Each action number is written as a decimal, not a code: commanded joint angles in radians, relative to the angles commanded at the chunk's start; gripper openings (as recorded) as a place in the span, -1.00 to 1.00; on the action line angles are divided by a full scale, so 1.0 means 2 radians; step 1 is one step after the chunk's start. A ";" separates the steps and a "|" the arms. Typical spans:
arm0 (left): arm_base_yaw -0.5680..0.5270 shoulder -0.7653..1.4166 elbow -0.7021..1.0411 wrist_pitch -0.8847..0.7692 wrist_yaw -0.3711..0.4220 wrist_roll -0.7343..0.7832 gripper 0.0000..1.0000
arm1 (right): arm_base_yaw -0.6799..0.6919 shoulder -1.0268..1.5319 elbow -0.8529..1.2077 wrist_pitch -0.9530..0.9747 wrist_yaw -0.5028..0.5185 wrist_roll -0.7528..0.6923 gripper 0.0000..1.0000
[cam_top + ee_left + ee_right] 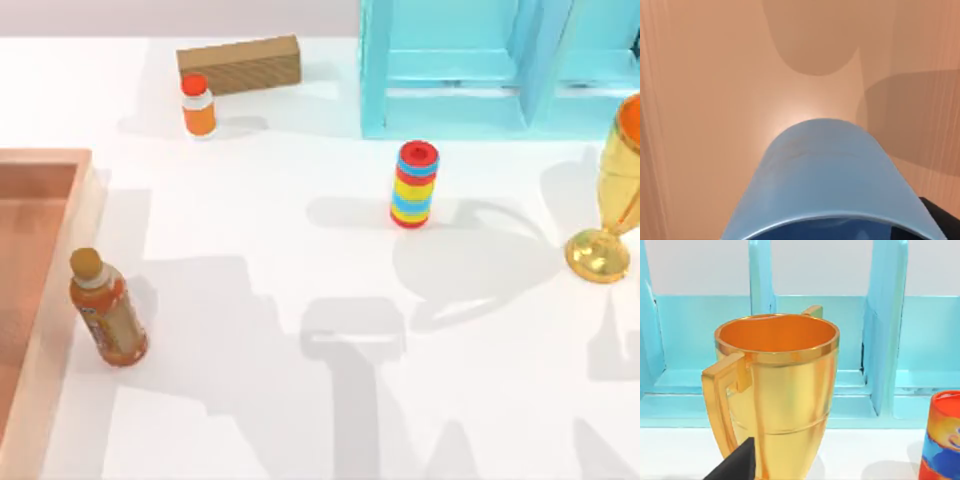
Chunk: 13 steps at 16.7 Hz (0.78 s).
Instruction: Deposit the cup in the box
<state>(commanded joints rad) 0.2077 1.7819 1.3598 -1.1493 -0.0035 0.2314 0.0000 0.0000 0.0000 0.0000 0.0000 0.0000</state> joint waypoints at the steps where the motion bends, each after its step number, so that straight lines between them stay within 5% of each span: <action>1: 0.000 0.000 0.000 0.000 0.000 0.000 -1.00 | 0.000 0.000 0.000 0.000 0.000 0.000 1.00; 3: 0.000 0.000 0.000 0.000 0.000 0.000 -1.00 | 0.000 0.000 0.000 0.000 0.000 0.000 1.00; 13: 0.000 0.000 0.000 0.000 0.000 0.000 0.51 | 0.000 0.000 0.000 0.000 0.000 0.000 1.00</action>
<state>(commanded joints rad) 0.2077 1.7819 1.3598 -1.1493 -0.0035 0.2314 0.0000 0.0000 0.0000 0.0000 0.0000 0.0000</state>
